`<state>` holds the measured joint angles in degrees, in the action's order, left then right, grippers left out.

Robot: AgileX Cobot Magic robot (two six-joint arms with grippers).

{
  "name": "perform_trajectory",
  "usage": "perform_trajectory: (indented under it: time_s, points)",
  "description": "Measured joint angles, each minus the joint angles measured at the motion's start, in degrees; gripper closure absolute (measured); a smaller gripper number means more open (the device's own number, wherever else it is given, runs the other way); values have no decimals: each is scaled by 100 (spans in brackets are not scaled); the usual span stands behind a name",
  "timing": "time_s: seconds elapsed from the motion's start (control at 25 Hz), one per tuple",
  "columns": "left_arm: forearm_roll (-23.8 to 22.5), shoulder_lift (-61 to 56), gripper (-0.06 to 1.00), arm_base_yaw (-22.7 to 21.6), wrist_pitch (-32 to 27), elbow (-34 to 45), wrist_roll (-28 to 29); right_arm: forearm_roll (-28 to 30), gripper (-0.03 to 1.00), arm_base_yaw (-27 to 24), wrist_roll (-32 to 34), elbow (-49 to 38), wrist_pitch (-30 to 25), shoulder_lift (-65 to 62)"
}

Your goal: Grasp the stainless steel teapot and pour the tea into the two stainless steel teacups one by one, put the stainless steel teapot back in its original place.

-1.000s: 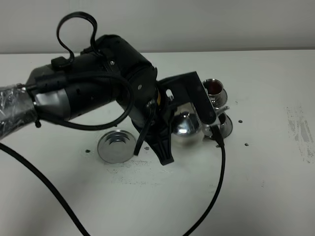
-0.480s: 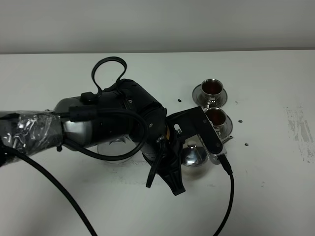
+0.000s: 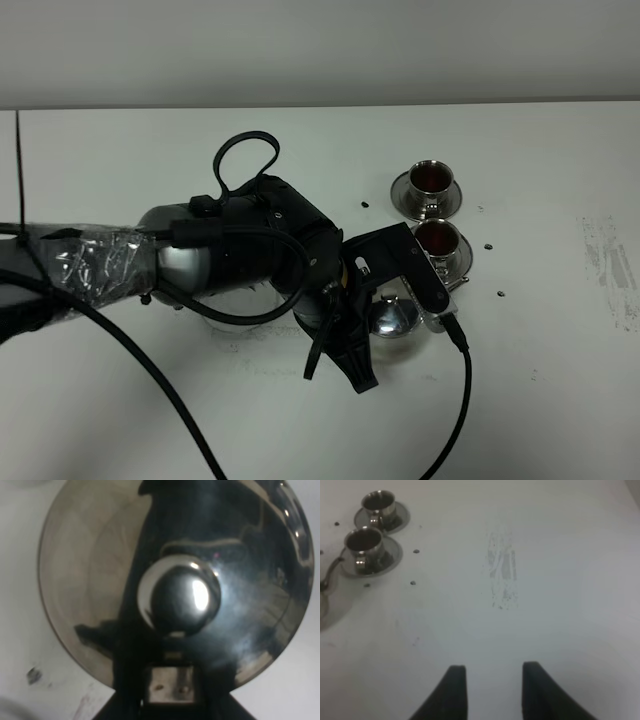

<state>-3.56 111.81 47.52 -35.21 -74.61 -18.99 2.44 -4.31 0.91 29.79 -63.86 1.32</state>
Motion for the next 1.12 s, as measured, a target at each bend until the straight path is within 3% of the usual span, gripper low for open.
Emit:
perform_trajectory:
  time_s: [0.28,0.48,0.8,1.12]
  points:
    - [-533,-969,74,-528,-786,5,422,0,68,0,0,0,0,0]
    - [-711,-1439,74,-1134,-719,413,718,0,68,0,0,0,0,0]
    - [-638,-1620,74,-1847,-465,965,1029,0,68,0,0,0,0,0]
    - [-311,-1166,74,-1933,-289,986,1086,0,68,0,0,0,0,0]
